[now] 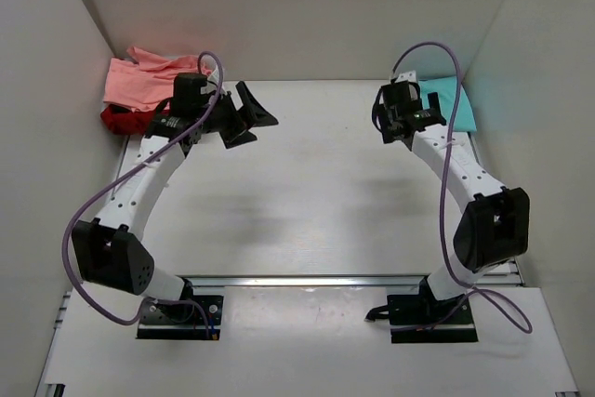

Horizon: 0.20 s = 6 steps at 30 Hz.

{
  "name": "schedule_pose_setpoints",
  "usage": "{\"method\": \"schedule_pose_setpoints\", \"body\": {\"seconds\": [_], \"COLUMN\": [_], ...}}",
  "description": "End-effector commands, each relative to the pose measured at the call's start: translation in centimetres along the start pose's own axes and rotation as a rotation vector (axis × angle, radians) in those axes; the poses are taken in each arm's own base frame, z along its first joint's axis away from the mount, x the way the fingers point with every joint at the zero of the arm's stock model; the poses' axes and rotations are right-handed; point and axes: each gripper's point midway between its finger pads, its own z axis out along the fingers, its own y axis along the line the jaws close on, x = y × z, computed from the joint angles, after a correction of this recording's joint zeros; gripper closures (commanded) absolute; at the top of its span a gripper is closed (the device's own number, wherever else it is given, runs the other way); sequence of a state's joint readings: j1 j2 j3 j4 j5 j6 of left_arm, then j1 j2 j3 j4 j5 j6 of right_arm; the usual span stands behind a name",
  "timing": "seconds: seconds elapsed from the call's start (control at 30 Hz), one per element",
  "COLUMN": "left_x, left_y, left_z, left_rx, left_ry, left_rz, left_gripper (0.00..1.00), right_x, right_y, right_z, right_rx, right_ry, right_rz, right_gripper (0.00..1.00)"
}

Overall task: Fold and stack the t-shirts
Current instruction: Put the neatly folded tshirt into the corner of the board with the right arm

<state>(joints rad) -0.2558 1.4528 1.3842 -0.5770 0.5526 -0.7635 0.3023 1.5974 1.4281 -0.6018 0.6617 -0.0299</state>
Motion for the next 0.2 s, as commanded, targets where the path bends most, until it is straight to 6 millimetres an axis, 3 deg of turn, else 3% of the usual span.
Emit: {"method": "schedule_pose_setpoints", "body": {"seconds": [0.0, 0.17], "left_x": [-0.9, 0.3], "left_y": [-2.7, -0.9], "left_z": [-2.6, -3.3], "left_rx": [0.025, 0.003], "left_ry": [-0.053, -0.037], "left_rz": [0.131, 0.114], "left_gripper": [0.01, 0.02], "right_x": [0.0, 0.9], "right_y": [-0.9, -1.6], "right_z": [-2.0, -2.2], "right_rx": [-0.034, -0.004], "right_ry": [-0.027, -0.016], "right_rz": [0.123, -0.02], "right_gripper": [0.0, 0.0]}}
